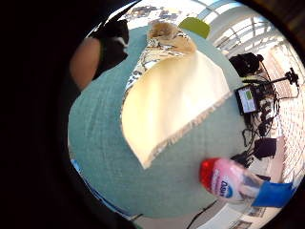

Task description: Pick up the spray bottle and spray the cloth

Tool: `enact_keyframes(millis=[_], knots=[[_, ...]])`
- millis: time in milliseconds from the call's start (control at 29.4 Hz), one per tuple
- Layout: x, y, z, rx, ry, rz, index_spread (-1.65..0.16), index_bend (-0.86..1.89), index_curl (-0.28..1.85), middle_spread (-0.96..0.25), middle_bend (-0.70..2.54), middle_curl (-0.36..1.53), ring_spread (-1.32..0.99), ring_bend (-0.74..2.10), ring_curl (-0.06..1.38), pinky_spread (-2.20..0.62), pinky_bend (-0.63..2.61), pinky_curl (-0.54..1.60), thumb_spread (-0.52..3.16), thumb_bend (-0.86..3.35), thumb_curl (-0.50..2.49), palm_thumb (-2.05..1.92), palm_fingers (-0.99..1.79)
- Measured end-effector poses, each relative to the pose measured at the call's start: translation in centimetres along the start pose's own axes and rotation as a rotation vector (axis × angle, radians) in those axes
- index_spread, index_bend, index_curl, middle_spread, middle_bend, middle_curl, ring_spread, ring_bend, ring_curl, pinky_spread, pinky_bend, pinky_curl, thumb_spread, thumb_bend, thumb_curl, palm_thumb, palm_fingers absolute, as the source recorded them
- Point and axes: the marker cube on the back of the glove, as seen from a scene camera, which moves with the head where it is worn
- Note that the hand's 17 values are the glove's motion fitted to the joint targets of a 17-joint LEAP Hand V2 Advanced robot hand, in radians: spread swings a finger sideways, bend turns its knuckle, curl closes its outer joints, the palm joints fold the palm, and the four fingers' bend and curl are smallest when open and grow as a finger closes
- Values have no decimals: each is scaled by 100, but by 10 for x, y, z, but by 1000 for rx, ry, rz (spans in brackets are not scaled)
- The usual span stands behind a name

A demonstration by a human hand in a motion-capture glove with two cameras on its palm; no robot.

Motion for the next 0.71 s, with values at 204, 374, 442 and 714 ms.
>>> enact_keyframes(millis=[204, 374, 442, 714], knots=[[4, 0, -2, 1, -2, 13, -35, 16, 27, -8, 36, 27, -3, 24, 22, 18, 22, 23, 107, 30, 24, 62, 69], [3, 30, -13, 26, 17, 24, -36, 15, 28, -8, 34, 29, -3, 23, 24, 19, 21, 25, 112, 26, 26, 63, 68], [6, 54, -20, 27, 30, 38, -37, 12, 27, -8, 34, 30, -3, 22, 24, 19, 23, 26, 113, 24, 26, 61, 64], [31, 144, -50, 115, 21, 124, -41, 7, 23, -9, 31, 32, -3, 25, 27, 19, 32, 31, 113, 13, 24, 54, 53]])
